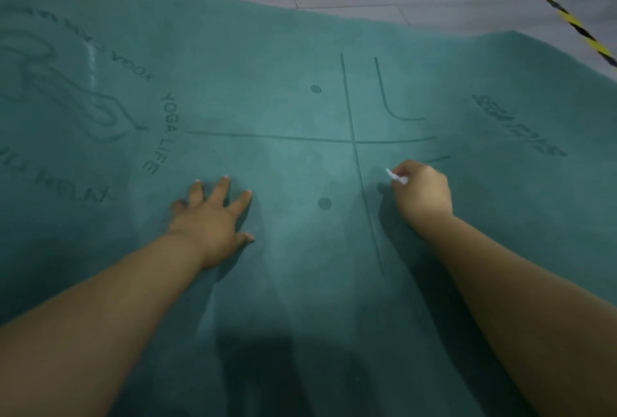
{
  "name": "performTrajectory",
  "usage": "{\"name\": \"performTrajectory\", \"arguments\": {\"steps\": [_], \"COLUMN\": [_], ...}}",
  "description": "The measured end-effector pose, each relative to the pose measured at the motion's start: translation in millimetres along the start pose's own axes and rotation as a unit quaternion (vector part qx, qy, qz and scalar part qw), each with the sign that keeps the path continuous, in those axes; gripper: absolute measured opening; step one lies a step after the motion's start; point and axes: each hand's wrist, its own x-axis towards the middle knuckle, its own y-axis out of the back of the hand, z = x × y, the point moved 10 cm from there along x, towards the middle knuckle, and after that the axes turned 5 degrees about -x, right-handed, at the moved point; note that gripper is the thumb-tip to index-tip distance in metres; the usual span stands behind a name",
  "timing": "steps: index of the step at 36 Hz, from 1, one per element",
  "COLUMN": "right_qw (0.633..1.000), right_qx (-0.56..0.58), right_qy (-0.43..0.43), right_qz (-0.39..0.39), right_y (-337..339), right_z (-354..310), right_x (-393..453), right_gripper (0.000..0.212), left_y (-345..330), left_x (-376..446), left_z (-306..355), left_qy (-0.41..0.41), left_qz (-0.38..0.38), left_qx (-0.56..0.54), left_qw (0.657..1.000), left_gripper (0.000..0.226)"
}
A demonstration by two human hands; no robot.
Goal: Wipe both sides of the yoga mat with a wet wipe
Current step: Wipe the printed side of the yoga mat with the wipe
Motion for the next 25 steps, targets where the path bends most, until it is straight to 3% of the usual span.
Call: {"name": "performTrajectory", "arguments": {"steps": [6, 13, 18, 22, 25], "right_qw": [0.994, 0.996, 0.971, 0.954, 0.96], "right_qx": [0.031, 0.025, 0.228, 0.121, -0.003], "right_qy": [-0.029, -0.062, 0.045, 0.234, 0.253], "right_qz": [0.096, 0.052, -0.051, -0.145, -0.116], "right_y": [-5, -53, -102, -123, -109], "right_z": [-1, -32, -109, -155, -129], "right_x": [45, 76, 41, 7, 30], "right_gripper": [0.018, 0.028, 0.009, 0.015, 0.018], "left_y": [-3, -1, -2, -5, -8], "left_x": [19, 25, 23, 21, 18], "left_z": [-5, -10, -12, -13, -14], "left_qy": [-0.003, -0.009, -0.011, -0.013, -0.013], "left_qz": [0.036, 0.051, 0.054, 0.058, 0.058], "left_qx": [0.01, -0.002, -0.015, -0.021, -0.031], "left_qw": [0.999, 0.999, 0.998, 0.998, 0.998], "left_gripper": [0.077, 0.081, 0.08, 0.079, 0.079]}}
